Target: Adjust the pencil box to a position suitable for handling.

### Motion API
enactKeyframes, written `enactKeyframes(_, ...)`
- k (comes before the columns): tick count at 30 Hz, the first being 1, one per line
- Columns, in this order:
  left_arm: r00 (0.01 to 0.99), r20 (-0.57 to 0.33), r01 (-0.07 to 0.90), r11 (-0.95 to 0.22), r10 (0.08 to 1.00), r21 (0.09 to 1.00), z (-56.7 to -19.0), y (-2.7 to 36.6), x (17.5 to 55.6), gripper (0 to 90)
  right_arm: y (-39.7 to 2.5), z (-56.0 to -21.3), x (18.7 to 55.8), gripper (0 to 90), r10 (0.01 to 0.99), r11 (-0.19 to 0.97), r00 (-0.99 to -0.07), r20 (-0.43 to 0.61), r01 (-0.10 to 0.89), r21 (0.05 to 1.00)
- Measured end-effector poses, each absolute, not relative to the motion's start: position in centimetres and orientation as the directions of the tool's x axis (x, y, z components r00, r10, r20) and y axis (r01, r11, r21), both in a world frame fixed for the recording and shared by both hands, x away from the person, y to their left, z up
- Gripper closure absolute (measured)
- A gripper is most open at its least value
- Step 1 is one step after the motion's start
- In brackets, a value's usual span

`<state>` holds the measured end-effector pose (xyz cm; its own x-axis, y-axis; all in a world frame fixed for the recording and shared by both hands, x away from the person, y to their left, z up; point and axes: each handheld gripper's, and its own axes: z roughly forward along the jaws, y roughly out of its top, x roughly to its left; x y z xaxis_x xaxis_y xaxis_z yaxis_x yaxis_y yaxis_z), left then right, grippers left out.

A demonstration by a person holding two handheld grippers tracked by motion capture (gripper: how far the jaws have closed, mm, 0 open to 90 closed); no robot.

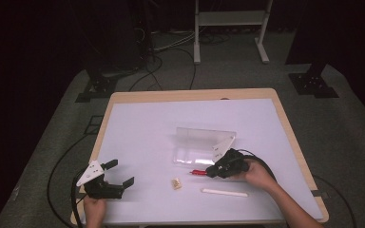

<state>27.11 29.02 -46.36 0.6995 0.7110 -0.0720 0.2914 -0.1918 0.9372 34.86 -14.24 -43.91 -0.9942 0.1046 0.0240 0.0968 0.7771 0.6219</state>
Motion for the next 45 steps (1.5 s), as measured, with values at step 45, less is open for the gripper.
enactKeyframes(45,0.706,-0.08,0.297,-0.192,0.703,0.936,-46.4,29.1,27.1,0.0,-14.6,-39.6,38.6,78.7,0.17,0.766,-0.985,-0.038,0.107,0.634)
